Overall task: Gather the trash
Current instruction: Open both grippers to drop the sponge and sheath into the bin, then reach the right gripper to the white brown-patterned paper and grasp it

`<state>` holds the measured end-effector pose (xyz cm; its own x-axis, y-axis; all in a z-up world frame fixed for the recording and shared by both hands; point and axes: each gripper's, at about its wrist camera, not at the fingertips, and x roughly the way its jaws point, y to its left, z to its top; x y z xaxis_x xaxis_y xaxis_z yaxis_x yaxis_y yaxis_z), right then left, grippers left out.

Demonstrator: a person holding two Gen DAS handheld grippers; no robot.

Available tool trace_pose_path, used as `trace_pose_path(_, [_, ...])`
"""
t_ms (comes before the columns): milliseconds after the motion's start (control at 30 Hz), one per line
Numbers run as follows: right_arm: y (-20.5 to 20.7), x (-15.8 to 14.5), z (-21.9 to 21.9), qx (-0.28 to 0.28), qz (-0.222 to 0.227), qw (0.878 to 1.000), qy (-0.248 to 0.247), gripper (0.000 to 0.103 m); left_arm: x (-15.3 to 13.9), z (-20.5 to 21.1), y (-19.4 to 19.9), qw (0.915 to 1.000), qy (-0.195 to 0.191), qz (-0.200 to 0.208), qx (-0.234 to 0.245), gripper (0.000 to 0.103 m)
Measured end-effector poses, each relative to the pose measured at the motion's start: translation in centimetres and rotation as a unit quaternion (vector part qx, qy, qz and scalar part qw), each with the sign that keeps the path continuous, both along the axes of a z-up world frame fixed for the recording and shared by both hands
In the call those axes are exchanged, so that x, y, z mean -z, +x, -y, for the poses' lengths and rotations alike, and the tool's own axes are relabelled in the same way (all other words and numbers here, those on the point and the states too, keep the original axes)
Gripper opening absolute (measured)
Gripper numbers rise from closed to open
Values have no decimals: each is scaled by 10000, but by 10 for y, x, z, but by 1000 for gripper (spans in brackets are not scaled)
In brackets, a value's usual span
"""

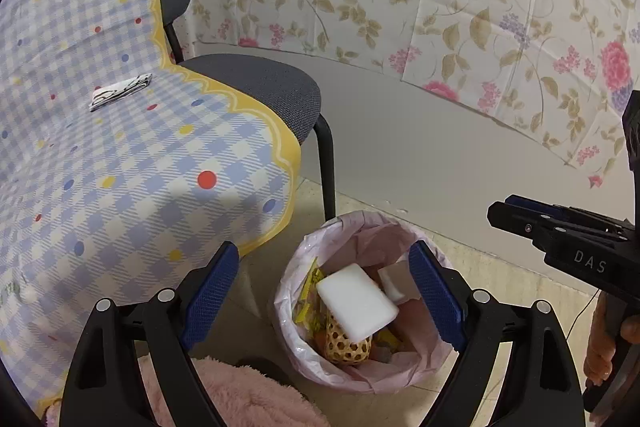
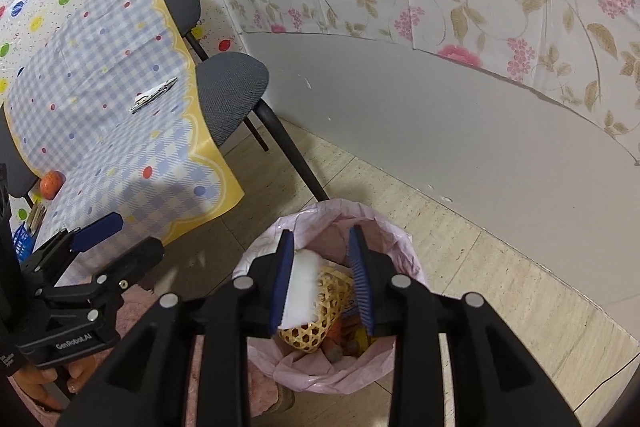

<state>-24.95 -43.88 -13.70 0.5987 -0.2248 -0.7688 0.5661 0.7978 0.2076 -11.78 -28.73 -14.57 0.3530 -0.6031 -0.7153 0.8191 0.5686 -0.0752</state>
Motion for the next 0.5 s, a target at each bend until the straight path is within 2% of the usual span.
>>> trace_pose_path(400, [31, -28, -34, -632, 173, 9976, -221, 31, -35, -56, 32, 9965, -130, 229, -791, 86])
trace_pose_path(467, [44, -31, -41, -807, 205, 9962, -265, 36, -42, -69, 43, 9945, -107, 286, -999, 86])
trace_pose_path(500, [53, -33, -45, -931, 223, 9950, -271, 43, -46, -76, 49, 9933, -99, 323, -1102, 86])
